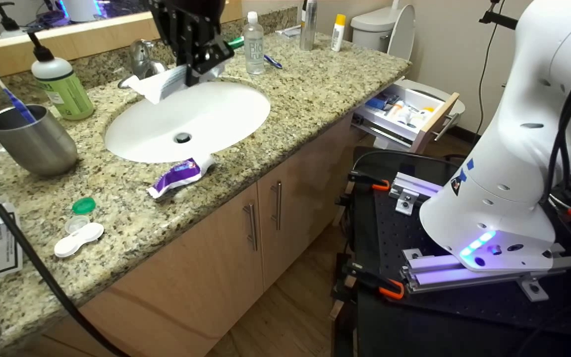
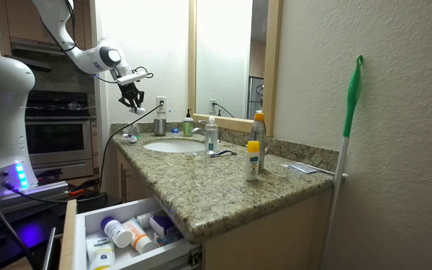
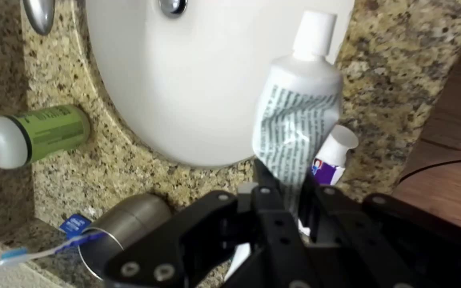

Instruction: Move the white tube to the left side of the sink counter

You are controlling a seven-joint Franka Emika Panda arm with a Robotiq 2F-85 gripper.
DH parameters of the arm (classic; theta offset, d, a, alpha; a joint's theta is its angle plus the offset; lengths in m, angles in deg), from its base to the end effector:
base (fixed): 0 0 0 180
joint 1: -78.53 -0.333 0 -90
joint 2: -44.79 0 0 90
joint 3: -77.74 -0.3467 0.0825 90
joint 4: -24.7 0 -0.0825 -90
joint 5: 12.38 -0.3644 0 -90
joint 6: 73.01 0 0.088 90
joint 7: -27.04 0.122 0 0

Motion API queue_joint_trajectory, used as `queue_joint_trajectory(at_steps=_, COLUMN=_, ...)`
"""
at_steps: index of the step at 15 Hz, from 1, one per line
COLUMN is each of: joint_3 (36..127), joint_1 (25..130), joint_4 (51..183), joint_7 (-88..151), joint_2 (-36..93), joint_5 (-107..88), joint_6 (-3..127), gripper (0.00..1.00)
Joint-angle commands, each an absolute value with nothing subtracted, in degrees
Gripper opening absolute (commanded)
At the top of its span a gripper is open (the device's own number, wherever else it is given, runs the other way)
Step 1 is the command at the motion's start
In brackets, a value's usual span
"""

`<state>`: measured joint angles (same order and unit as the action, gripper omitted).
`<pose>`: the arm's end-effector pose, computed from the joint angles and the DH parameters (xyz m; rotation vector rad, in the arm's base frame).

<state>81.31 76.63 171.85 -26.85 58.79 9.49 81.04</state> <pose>0.4430 -0.0038 0.4163 2.2669 1.5911 0.3100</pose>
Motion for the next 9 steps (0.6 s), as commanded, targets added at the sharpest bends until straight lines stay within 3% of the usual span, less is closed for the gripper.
queue_joint_trajectory(at_steps=1, joint_3=79.8, joint_1=75.1, joint_4=163.2, joint_7=-30.8, joint_2=50.5, joint_5=9.7, joint_6=79.9, gripper=0.04)
queue_joint_trajectory(at_steps=4, joint_3=78.5, joint_1=75.0, joint_4=158.2, joint_7=-30.8, joint_2=45.6, joint_5=9.1, joint_6=78.6, gripper=0.04)
queue_joint_trajectory(at_steps=5, joint_3=78.4, joint_1=75.4, joint_4=162.4, joint_7=-29.4, joint_2=49.2, joint_5=9.4, joint_6=80.3, gripper=0.17)
queue_joint_trajectory(at_steps=7, joint_3=78.0, joint_1=75.5, joint_4=159.9, joint_7=-29.4, joint_2=46.5, joint_5=9.4, joint_6=79.9, gripper=0.17)
queue_joint_trajectory(at_steps=8, joint_3=78.0, joint_1=75.5, joint_4=159.3, joint_7=-29.4, joint_2=45.8, joint_5=9.4, joint_6=79.9, gripper=0.04)
queue_joint_trajectory(at_steps=9, joint_3=77.8, joint_1=75.3, joint_4=159.5, joint_7=-30.8, joint_2=44.8, joint_5=8.1, joint_6=79.6, gripper=0.04)
